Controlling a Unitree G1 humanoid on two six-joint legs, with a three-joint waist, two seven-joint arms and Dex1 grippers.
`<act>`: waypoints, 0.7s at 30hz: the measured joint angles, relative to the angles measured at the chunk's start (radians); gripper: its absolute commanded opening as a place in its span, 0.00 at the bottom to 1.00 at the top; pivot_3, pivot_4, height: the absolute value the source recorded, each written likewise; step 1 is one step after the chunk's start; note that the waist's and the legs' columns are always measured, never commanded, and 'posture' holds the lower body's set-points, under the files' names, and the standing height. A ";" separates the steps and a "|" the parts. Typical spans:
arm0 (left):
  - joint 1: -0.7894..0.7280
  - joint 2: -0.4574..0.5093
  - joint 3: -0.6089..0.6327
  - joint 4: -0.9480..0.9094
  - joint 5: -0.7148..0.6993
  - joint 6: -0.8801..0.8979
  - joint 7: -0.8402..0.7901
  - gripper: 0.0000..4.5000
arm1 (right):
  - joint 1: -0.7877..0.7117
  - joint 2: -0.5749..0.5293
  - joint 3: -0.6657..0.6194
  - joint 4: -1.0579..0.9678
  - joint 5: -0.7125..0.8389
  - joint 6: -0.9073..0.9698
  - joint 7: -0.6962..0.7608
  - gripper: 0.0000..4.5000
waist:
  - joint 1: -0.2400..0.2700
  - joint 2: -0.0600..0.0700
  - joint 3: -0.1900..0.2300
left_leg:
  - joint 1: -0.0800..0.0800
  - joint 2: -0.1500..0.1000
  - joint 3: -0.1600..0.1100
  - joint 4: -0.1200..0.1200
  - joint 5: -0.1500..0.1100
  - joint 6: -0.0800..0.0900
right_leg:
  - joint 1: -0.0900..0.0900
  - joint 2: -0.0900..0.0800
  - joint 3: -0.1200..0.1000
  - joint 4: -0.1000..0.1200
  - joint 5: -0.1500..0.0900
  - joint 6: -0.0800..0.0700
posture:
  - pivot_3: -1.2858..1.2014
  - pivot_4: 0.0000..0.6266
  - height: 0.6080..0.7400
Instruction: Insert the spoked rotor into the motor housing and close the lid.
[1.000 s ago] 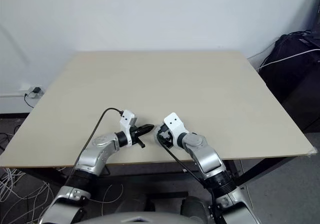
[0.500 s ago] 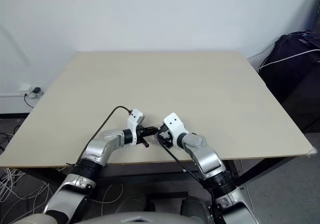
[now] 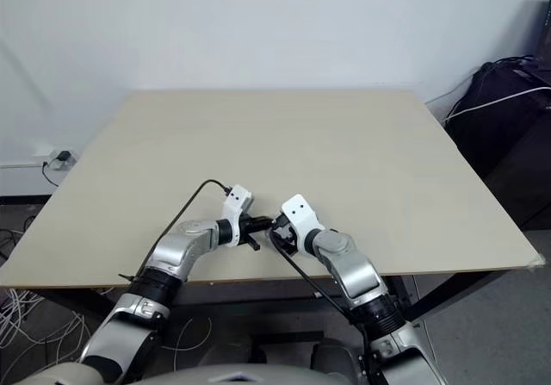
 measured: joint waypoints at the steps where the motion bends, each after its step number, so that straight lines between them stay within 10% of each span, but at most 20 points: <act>1: -0.001 0.000 -0.001 0.000 0.002 0.000 0.000 0.00 | 0.000 0.001 0.000 0.001 -0.001 0.000 0.000 0.73 | 0.000 0.000 0.000 | 0.000 0.000 0.000 0.000 0.000 0.000 | 0.000 0.000 0.000 0.000 0.000 0.000 | 0.52 0.00 1.00; 17: -0.001 0.015 -0.012 -0.009 0.012 0.021 -0.041 0.00 | 0.001 0.005 -0.003 0.004 -0.007 0.000 0.010 0.73 | -0.001 0.001 -0.005 | 0.000 0.000 0.000 0.000 0.000 0.000 | 0.000 -0.001 0.004 0.000 0.000 0.000 | 0.52 0.00 1.00; 21: -0.001 0.015 -0.016 -0.013 0.013 0.021 -0.049 0.00 | 0.015 0.012 -0.018 -0.002 0.011 -0.003 0.021 0.99 | -0.001 0.001 -0.005 | 0.000 0.000 0.000 -0.002 0.000 0.000 | -0.001 -0.001 0.004 0.000 0.000 -0.001 | 0.52 0.00 1.00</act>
